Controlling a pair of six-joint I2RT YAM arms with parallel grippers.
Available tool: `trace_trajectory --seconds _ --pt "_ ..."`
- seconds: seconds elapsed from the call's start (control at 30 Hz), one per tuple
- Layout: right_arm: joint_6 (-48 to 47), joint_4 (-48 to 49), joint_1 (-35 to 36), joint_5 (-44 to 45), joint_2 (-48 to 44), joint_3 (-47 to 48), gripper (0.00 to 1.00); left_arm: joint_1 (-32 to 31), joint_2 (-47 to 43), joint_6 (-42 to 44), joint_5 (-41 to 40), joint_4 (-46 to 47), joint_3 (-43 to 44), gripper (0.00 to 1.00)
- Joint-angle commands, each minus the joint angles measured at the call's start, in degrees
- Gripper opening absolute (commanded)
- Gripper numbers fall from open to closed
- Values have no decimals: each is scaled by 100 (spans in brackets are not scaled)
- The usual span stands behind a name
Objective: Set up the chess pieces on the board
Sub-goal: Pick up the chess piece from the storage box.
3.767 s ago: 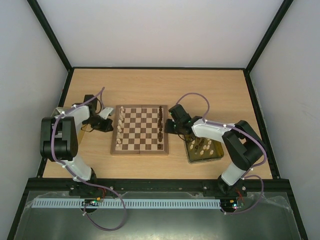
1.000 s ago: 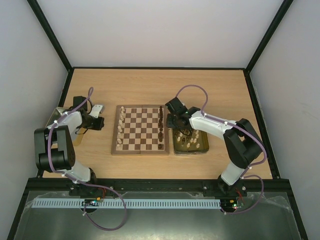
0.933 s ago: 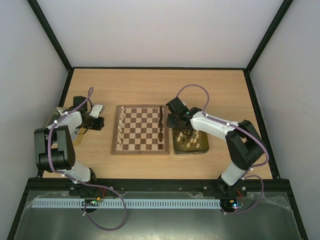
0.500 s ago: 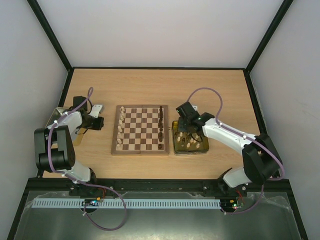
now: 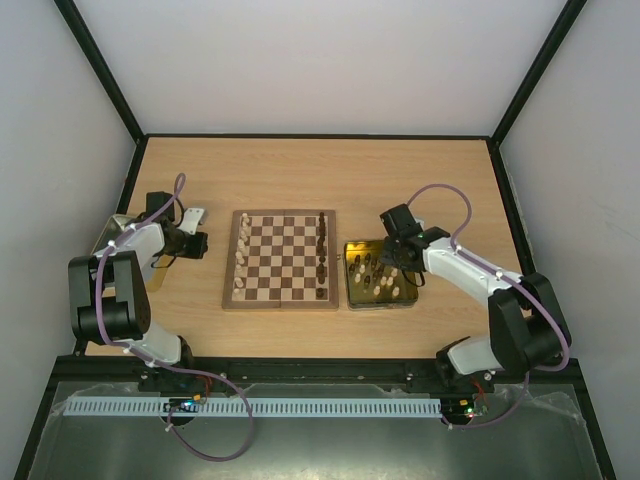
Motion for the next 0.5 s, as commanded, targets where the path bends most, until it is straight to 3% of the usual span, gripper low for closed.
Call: trace_trajectory --seconds 0.0,0.47 --pt "38 -229 -189 -57 5 -88 21 17 -177 -40 121 21 -57 4" --pt "42 53 -305 -400 434 -116 21 17 -269 -49 161 30 -71 4"
